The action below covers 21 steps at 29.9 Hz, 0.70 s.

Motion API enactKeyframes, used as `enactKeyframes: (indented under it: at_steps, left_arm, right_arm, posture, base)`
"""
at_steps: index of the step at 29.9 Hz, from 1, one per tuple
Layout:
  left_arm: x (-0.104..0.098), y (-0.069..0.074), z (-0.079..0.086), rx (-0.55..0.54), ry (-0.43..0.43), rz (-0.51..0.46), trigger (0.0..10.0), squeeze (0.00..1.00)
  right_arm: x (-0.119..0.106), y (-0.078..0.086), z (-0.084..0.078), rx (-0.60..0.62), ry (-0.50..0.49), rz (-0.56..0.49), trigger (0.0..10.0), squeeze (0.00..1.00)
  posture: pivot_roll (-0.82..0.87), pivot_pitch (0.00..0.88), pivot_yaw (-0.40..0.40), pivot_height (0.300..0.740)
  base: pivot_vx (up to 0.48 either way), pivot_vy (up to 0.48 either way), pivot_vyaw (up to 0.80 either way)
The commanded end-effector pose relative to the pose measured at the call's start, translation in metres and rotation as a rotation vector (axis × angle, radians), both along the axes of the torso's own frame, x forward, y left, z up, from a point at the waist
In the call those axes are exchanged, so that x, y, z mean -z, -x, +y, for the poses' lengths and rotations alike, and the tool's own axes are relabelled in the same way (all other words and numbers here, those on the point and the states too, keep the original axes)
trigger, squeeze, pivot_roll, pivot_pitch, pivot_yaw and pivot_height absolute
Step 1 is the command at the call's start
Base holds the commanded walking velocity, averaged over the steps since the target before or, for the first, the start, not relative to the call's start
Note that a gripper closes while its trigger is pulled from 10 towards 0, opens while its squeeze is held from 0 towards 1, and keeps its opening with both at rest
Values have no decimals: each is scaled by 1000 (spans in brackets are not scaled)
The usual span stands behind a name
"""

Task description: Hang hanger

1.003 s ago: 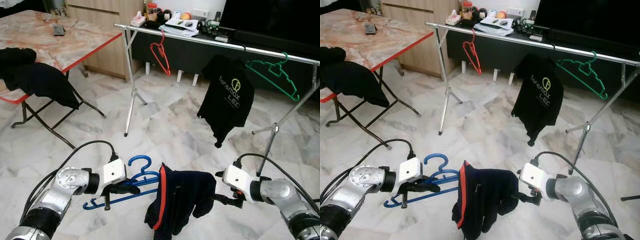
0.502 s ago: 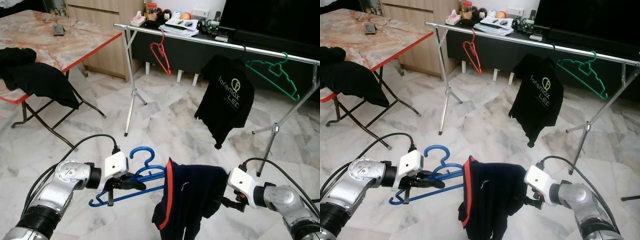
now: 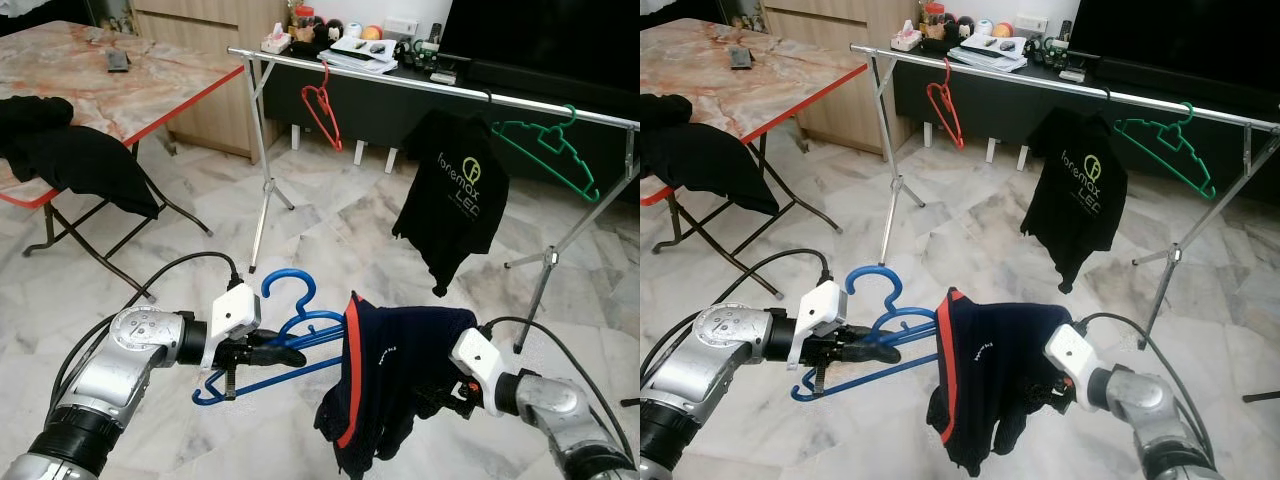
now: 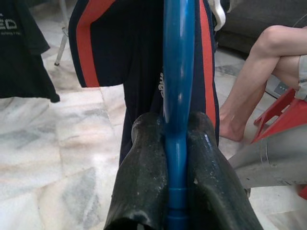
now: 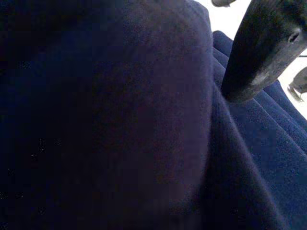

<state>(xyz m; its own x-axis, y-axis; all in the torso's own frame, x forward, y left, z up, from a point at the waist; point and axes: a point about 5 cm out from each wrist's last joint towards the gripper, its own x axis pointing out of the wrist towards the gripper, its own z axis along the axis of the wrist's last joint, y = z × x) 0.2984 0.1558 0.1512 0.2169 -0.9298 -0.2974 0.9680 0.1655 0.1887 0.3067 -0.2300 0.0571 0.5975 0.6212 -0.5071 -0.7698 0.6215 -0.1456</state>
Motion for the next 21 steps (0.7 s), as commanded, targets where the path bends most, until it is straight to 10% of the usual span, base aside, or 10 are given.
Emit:
enactKeyframes:
  at_steps: [1,2,3,21]
  left_arm:
    - [-11,0,1,10,33,-35,0,0]
    - [-11,0,1,10,34,-34,0,0]
    - [-12,0,1,8,36,-34,0,0]
    - [-12,2,0,-8,50,-20,0,0]
  right_arm:
    - [5,4,-3,31,-27,20,2745,0]
    - [5,4,-3,33,-30,20,2745,0]
    - [5,4,-2,33,-42,19,0,0]
    - [-2,-1,-2,69,-92,-21,0,0]
  posture:
    - [-2,88,-49,740]
    - [-2,88,-49,740]
    - [-2,91,-48,740]
    - [-6,103,-48,740]
  base:
    - [0,0,0]
    - [0,0,0]
    - [0,0,0]
    - [0,0,0]
